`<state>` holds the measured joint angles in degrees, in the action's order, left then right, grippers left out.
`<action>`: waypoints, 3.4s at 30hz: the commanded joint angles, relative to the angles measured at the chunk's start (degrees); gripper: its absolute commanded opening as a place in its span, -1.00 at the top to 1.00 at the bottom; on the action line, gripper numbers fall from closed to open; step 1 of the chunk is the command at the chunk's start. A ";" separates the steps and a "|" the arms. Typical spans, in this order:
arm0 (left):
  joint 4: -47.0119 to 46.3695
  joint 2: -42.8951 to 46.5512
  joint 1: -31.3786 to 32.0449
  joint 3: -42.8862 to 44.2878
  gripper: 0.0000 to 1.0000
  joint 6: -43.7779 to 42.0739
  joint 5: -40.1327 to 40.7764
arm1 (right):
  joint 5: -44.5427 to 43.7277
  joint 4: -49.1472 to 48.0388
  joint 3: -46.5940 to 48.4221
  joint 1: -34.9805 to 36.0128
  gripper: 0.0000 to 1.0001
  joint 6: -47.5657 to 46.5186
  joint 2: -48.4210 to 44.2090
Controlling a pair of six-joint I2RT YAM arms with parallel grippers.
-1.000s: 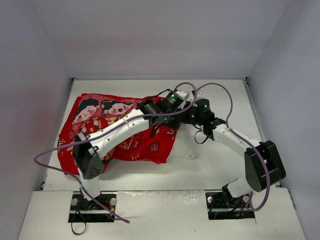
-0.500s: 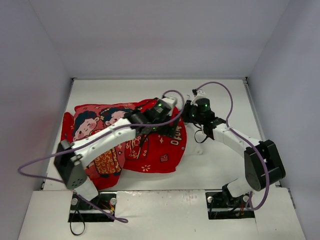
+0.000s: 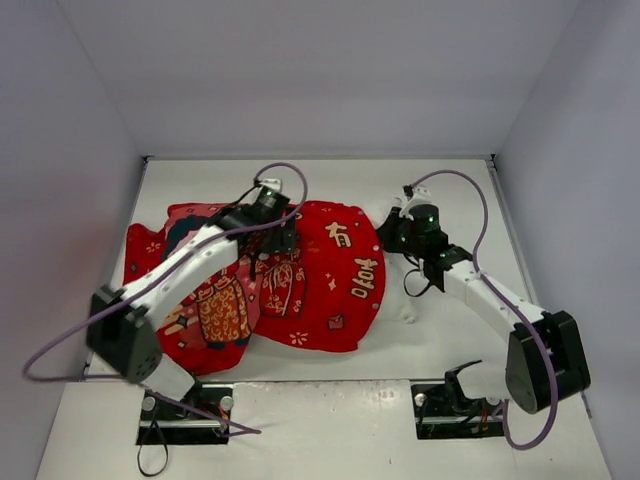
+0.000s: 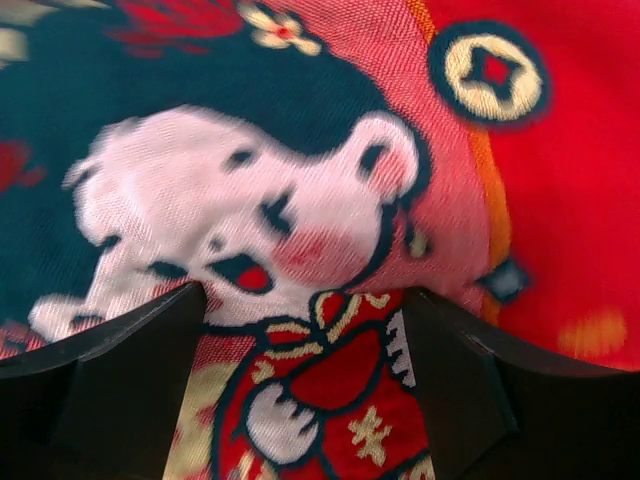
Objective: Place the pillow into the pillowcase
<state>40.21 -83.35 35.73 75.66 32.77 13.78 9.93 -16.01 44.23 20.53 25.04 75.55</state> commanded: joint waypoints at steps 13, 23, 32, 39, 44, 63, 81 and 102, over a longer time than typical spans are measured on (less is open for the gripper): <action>-11.03 -25.12 -8.30 45.56 -0.52 -11.60 -15.02 | -3.26 8.80 -0.82 -0.32 0.45 -8.21 -16.75; -6.99 7.72 -10.15 9.65 -0.53 -6.15 0.45 | 0.25 12.48 24.40 14.96 -1.00 -34.94 -8.34; -1.36 24.02 -12.60 -13.94 -0.53 5.63 -1.21 | 2.38 18.82 29.95 34.47 -1.00 -45.69 9.69; 0.40 25.35 -19.02 -15.27 -0.54 4.75 -0.95 | -11.85 16.99 31.97 42.04 -1.00 -47.19 22.69; 0.31 23.15 -22.28 -14.67 -0.54 4.41 -2.09 | -23.53 14.60 34.78 41.78 -1.00 -45.17 32.28; 0.31 13.75 -22.63 34.02 -0.53 -16.51 2.49 | 7.39 26.30 87.97 23.52 1.00 -6.78 29.48; -1.61 -0.05 -11.84 24.98 -0.53 -12.20 -15.20 | 19.34 6.69 39.97 -6.38 -0.58 -2.35 28.00; -15.42 -14.20 10.24 21.02 -0.60 -35.14 -20.81 | 11.07 13.90 6.41 -16.40 -0.95 -5.09 -13.84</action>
<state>29.45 -99.29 44.53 95.42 2.39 -4.27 19.27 -1.80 53.87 3.84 17.89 64.73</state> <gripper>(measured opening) 0.800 0.973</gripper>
